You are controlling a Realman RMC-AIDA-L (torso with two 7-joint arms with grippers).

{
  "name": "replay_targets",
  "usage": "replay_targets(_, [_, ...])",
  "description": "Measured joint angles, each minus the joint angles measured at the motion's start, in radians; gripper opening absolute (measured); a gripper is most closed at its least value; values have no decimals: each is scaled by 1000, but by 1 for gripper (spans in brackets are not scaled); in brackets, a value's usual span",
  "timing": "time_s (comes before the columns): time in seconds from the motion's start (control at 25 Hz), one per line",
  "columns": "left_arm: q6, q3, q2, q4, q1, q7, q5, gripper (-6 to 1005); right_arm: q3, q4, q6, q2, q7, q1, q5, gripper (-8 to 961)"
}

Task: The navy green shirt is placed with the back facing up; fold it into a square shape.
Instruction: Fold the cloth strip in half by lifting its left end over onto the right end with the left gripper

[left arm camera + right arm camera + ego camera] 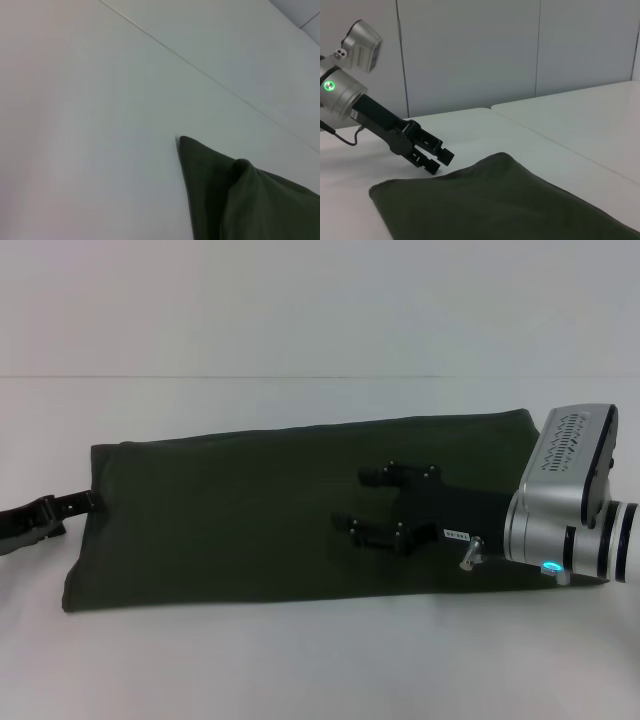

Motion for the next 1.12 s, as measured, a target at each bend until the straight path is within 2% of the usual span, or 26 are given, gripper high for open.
replay_targets(0.48, [24, 2, -11, -11, -12, 0, -1, 840, -2, 0, 14, 0, 5, 5, 0, 754])
replay_targets(1.12, [35, 24, -56, -11, -42, -22, -15, 838, -1, 0, 14, 0, 8, 5, 0, 754])
